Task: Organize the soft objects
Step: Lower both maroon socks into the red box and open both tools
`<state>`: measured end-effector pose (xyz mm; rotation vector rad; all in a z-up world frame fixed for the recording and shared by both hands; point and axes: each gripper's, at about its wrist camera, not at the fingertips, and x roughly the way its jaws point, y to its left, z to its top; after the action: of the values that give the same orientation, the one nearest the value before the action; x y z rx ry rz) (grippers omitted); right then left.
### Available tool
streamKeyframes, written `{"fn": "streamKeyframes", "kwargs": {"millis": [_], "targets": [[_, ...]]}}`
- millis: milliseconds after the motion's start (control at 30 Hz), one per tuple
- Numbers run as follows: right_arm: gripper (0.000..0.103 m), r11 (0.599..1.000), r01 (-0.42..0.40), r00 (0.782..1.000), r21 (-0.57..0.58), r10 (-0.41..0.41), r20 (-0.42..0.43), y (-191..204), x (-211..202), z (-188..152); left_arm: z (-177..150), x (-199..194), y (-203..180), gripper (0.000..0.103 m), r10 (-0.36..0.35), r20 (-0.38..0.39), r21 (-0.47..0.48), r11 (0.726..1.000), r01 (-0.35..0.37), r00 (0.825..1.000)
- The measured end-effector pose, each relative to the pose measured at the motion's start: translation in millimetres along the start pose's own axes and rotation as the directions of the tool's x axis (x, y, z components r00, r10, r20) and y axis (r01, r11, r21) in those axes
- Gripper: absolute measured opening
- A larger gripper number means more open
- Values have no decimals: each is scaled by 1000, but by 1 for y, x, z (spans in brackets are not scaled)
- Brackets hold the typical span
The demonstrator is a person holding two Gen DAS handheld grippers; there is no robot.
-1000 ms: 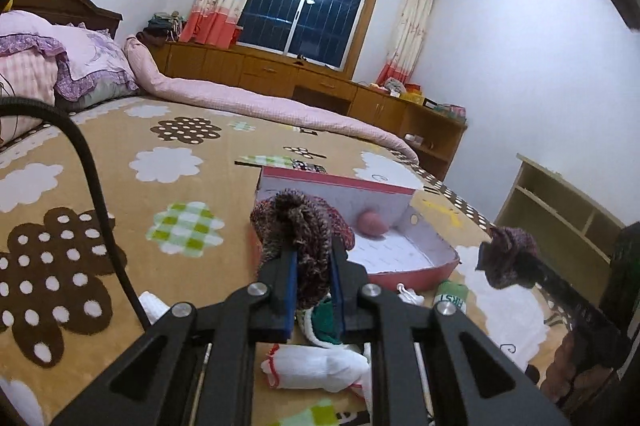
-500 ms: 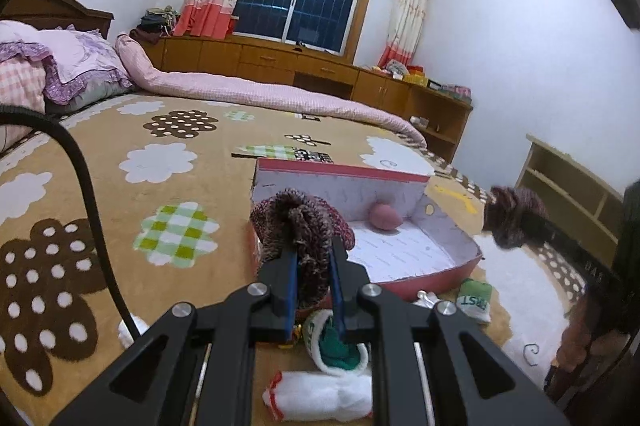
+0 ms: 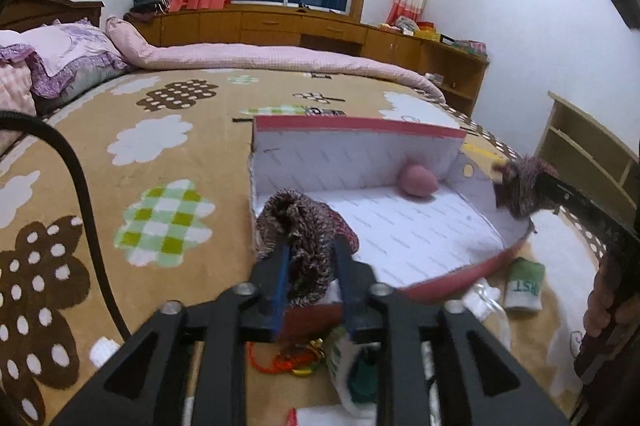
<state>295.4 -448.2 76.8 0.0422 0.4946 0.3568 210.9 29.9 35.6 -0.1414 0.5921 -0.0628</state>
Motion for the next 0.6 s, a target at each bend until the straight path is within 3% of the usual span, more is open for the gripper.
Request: {"fn": "streamKeyframes", "kwargs": {"millis": [67,133,267,600], "targets": [[43,1000,25,1000,9,-26,10,-3,-2,0,2,-6,7,72,5,40,-35,999,-4,999],[52,999,27,999,28,-28,19,-7,-4,0,3,-14,13,72,-10,78,-75,997,16,997],[52,999,27,999,42,-28,21,-10,-5,1,6,-27,22,72,-14,122,-121,992,28,992],[52,1000,10,1000,22,-10,-16,-1,-3,-9,-3,-29,12,72,-8,91,-66,998,14,996]]}}
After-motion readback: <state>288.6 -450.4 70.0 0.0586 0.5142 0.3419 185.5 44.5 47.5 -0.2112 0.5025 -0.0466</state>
